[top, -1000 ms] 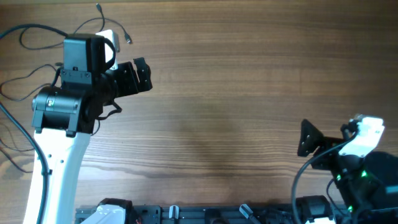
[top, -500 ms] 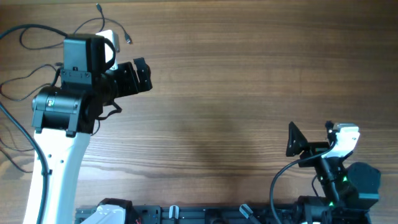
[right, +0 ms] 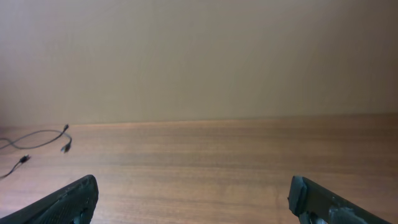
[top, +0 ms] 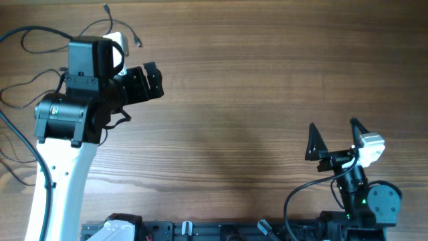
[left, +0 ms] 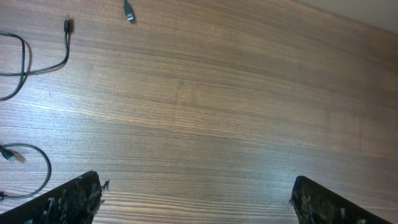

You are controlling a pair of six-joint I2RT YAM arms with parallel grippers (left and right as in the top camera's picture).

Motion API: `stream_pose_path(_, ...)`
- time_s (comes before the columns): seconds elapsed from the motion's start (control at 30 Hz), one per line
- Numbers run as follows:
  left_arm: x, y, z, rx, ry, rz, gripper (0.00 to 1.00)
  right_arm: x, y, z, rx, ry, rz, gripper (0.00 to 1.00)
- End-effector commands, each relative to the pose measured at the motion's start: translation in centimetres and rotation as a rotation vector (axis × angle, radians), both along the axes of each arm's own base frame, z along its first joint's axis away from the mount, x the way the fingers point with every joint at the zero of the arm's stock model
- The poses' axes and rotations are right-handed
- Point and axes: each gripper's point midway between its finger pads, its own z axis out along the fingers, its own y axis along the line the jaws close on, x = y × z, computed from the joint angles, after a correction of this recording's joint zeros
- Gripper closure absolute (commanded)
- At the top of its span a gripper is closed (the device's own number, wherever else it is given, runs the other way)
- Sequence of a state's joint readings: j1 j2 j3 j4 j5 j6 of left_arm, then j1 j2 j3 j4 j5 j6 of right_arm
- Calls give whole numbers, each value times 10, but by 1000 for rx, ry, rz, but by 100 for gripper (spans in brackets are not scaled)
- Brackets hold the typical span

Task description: Untangle cables

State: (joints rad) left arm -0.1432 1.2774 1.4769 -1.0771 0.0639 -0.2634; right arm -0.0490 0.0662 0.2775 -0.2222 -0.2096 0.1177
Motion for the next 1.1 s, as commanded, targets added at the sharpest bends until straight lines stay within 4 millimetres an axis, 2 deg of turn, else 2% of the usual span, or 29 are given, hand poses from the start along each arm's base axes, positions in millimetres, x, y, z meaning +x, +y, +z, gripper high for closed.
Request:
stream_pose_path(0.0,1,1,1,21,-8,-9,0,0,4,-8,-10,-16,23,0)
stream_pose_path(0.2,1,1,1,21,-7,-9,0,7,4,-34,69,6,24,0)
stream_pose_path(0.47,1,1,1,21,-7,-9,0,14,13,-60,68,7,56,0)
stream_pose_path(0.6,1,1,1,21,-8,-9,0,16,8,-60,64,-16,31,0)
stream_pose_path(0.73,1,1,1,21,-7,-9,0,19,-6,-58,68,-25,-52,0)
stream_pose_path(0.8,1,1,1,21,-7,-9,0,18,-10,-47,68,-69,-74,0)
stream_pose_path(0.87,1,1,1,21,-8,-9,0,16,-14,-26,43,-159,-95,0)
stream_pose_path(0.93,1,1,1,21,-8,-9,0,15,-14,-19,13,-195,-97,0)
stream_pose_path(1.0,1,1,1,21,-7,-9,0,16,-12,-22,-9,-184,-91,0)
stream_pose_path(1.07,1,1,1,21,-8,-9,0,17,-8,-35,-52,-135,-65,0)
